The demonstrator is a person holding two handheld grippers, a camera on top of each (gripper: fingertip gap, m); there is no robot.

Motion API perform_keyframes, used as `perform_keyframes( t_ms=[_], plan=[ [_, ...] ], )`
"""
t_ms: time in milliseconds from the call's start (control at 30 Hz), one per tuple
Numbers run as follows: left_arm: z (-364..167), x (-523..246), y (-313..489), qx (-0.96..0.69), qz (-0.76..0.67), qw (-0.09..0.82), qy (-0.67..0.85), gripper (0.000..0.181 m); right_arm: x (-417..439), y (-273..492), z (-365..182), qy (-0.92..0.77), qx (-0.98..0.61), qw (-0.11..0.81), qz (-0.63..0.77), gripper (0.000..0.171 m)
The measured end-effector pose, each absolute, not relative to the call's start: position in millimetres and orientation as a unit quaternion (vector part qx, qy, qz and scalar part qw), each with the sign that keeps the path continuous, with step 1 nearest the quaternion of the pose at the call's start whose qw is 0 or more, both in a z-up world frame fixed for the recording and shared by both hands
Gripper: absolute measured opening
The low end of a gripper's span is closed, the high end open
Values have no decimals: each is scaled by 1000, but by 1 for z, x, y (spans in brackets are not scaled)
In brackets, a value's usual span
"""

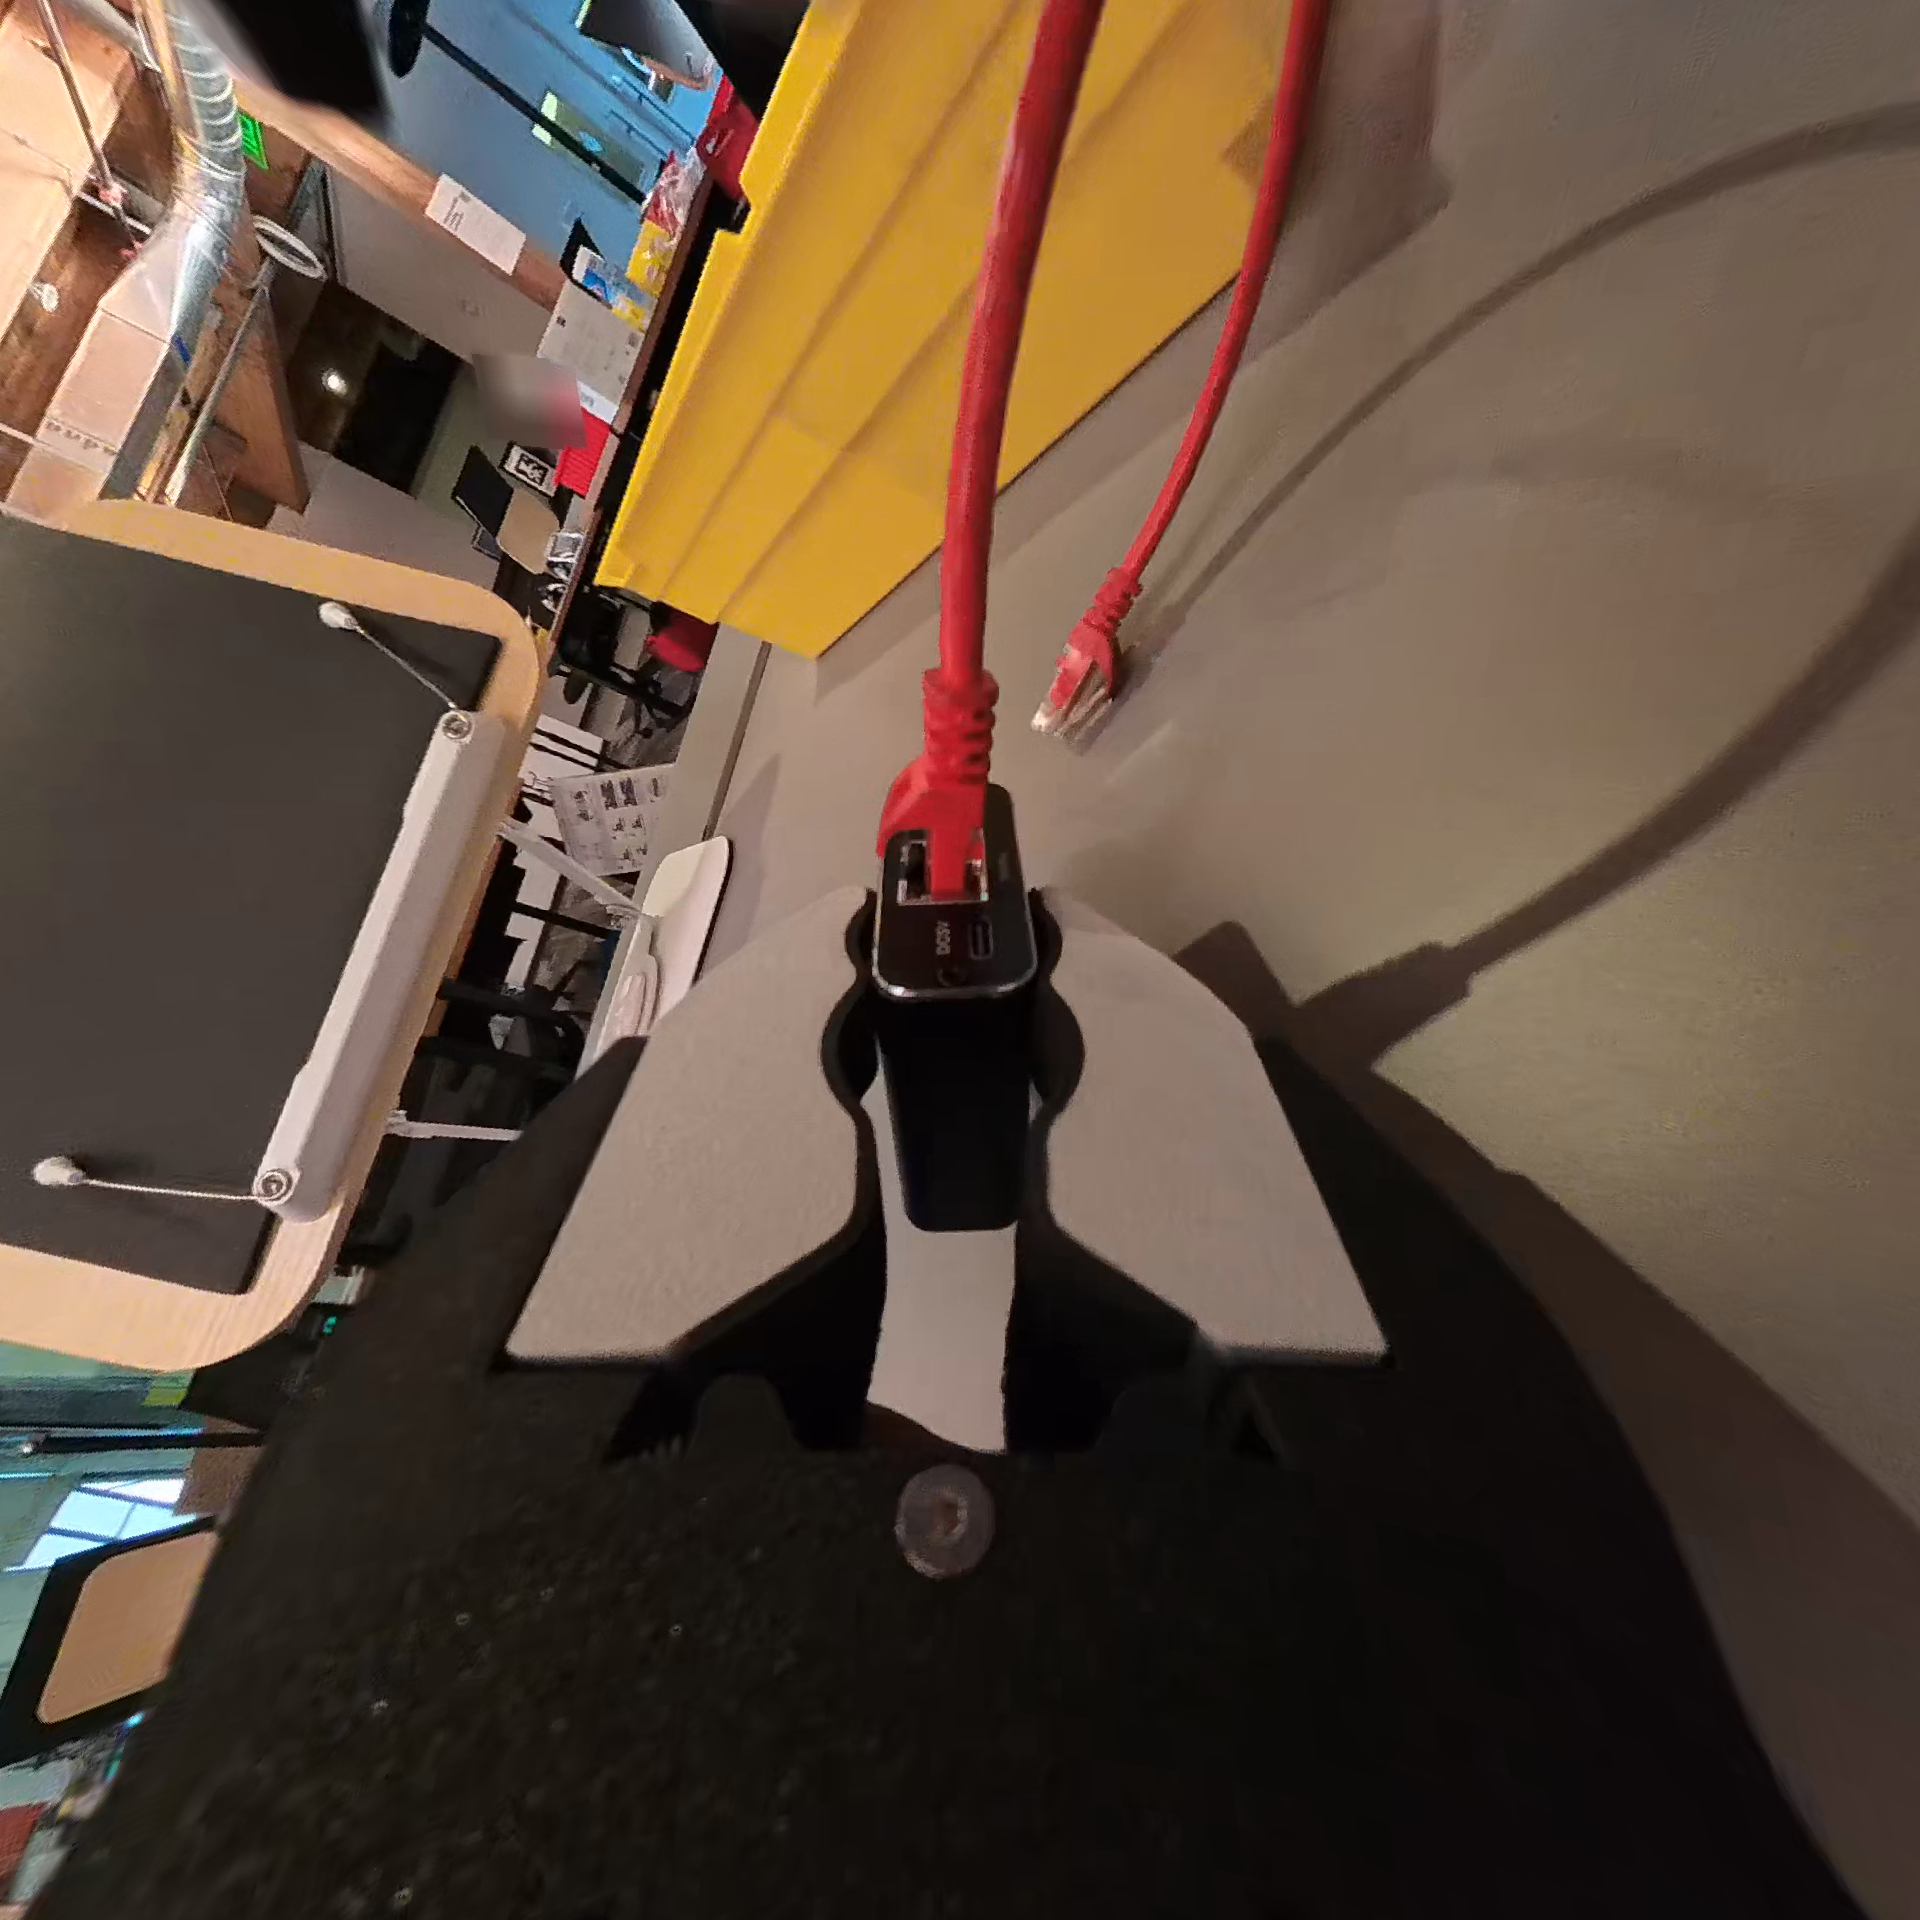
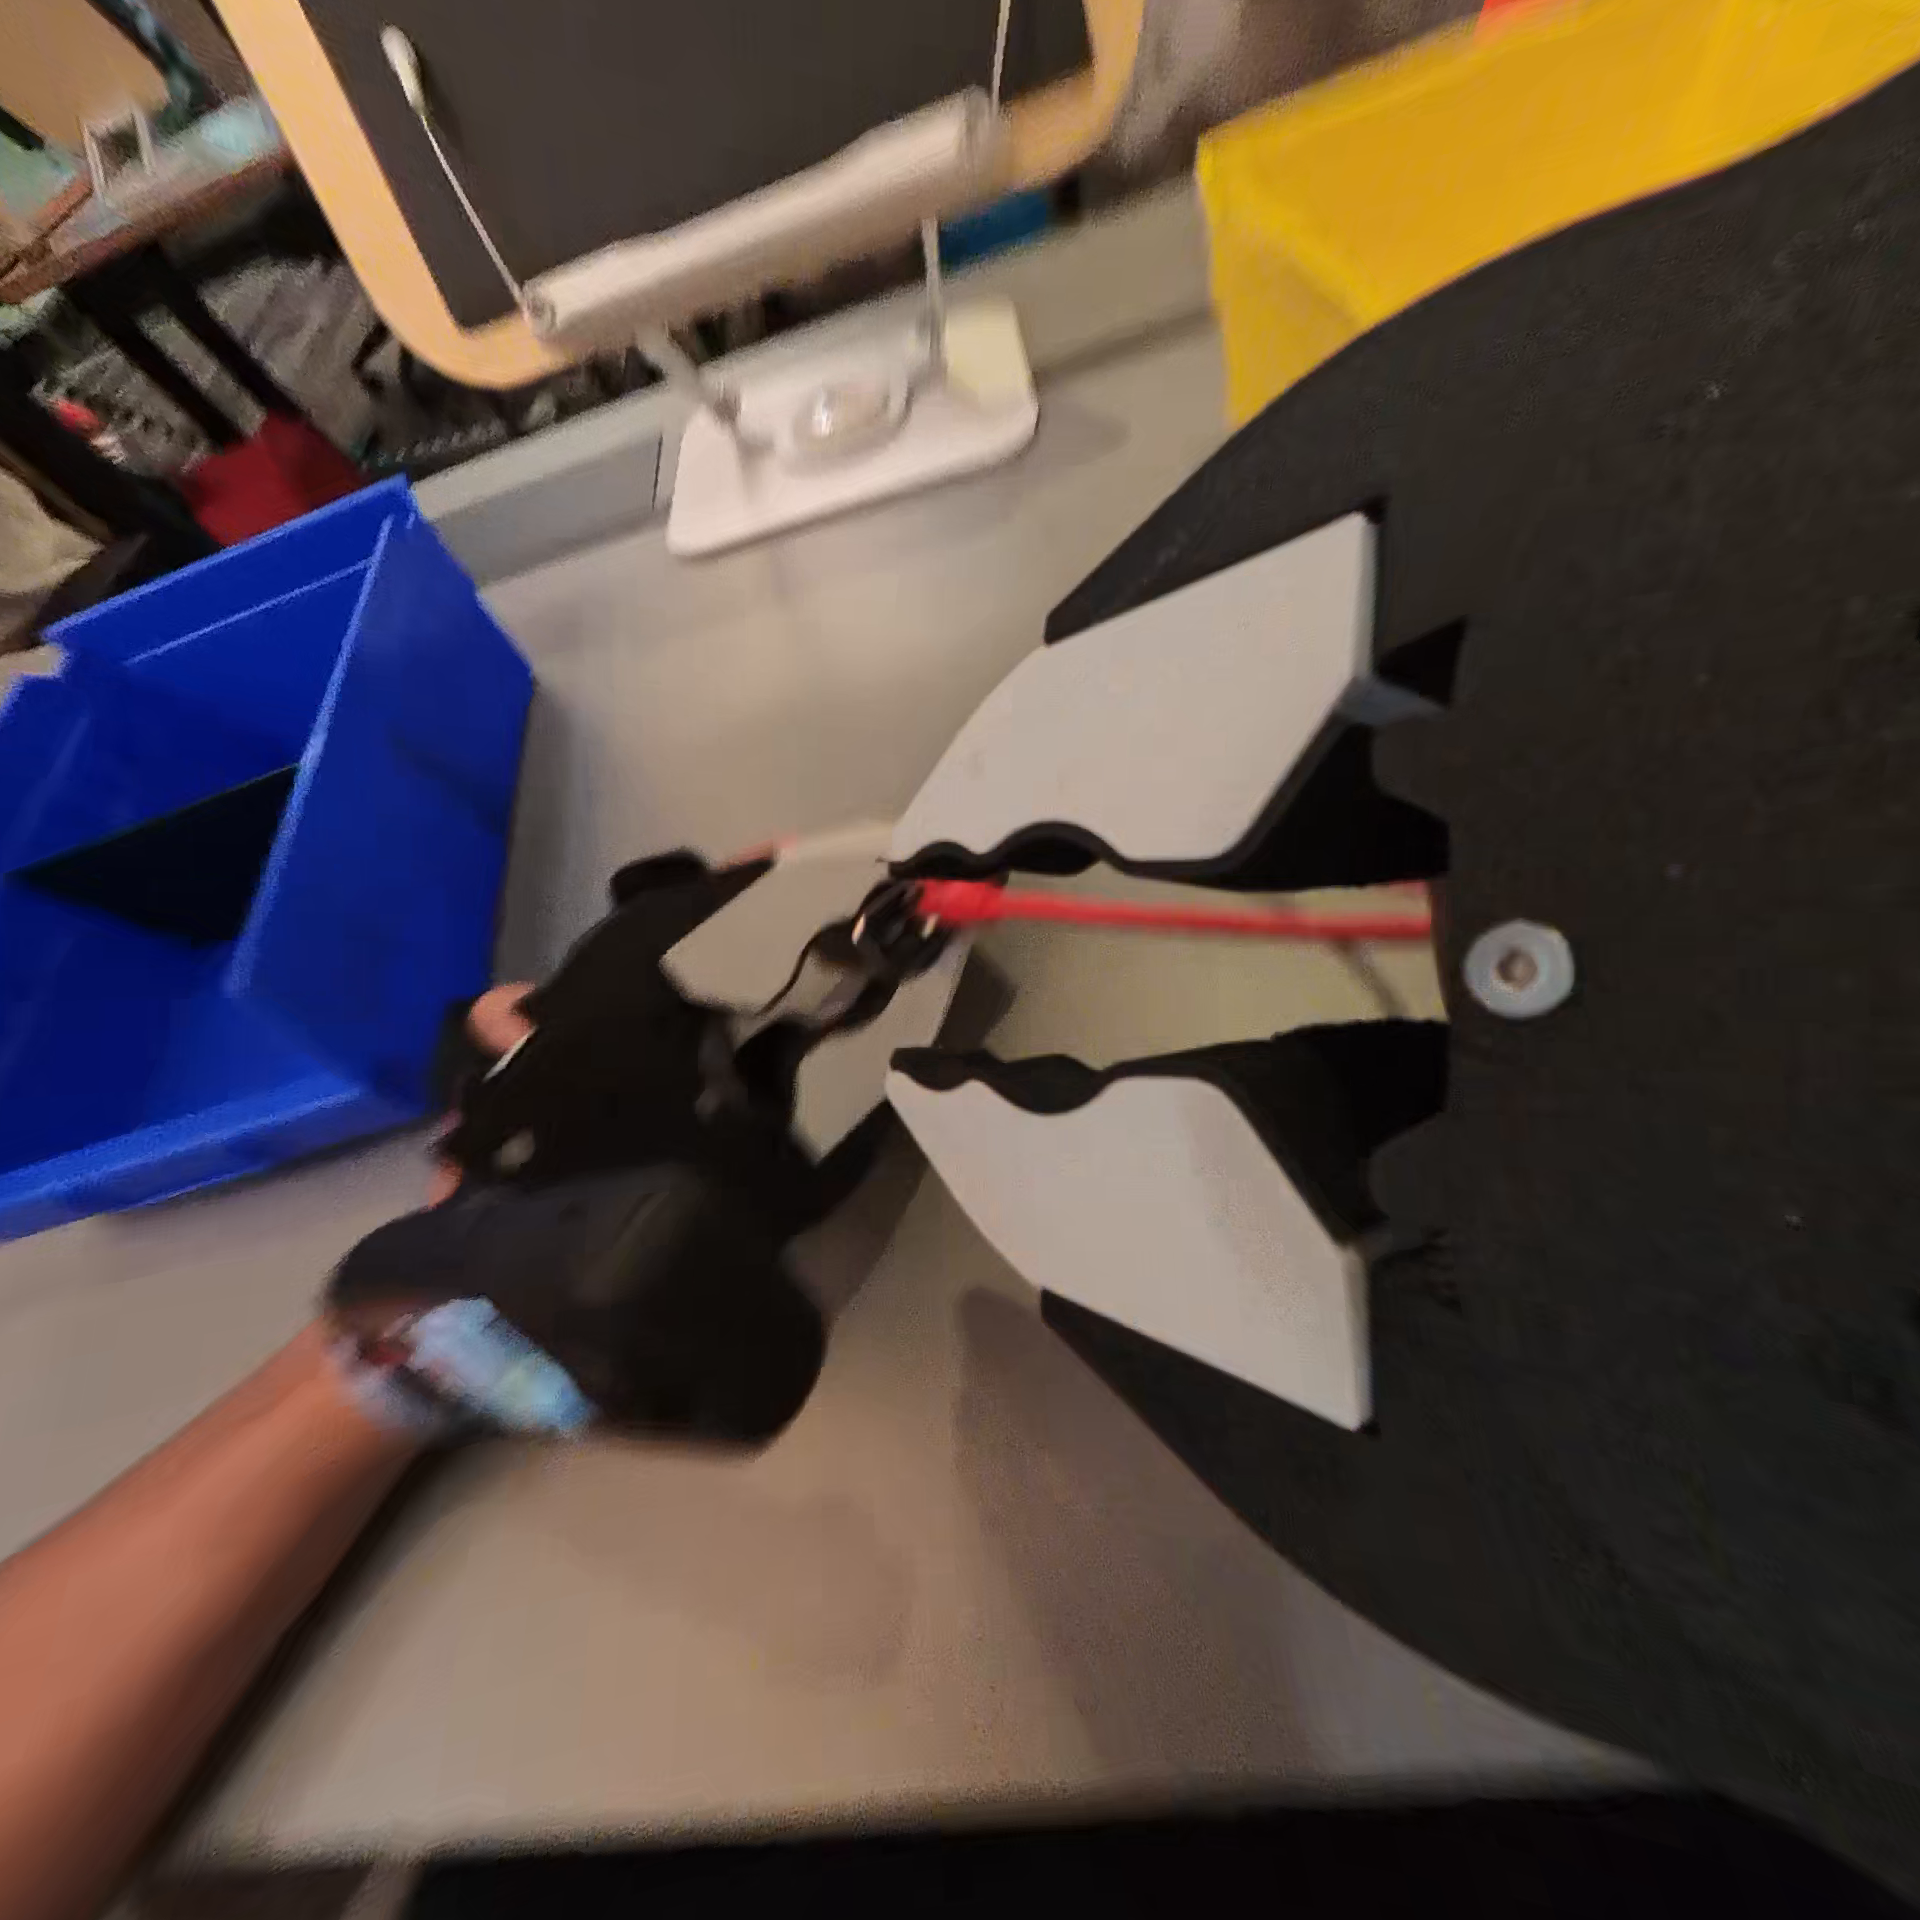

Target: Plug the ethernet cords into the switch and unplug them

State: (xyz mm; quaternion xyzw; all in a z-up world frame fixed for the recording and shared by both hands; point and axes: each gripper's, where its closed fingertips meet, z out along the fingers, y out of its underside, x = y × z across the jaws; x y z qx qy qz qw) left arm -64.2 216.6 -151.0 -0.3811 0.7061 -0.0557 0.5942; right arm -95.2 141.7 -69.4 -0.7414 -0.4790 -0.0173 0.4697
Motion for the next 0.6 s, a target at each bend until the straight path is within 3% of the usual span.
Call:
perform_keyframes(
  t_ms=[100,267,600],
  plan=[
    [-151,-65,216,-388,-66,590,705,25,-77,162,-99,-542,-740,387,-98,33],
    [-149,-66,213,-379,-55,594,708,25,-77,183,-129,-604,-709,324,-168,33],
    [-149,-66,212,-386,-60,587,709,25,-81,191,-132,-628,-684,320,-188,22]
  ],
)
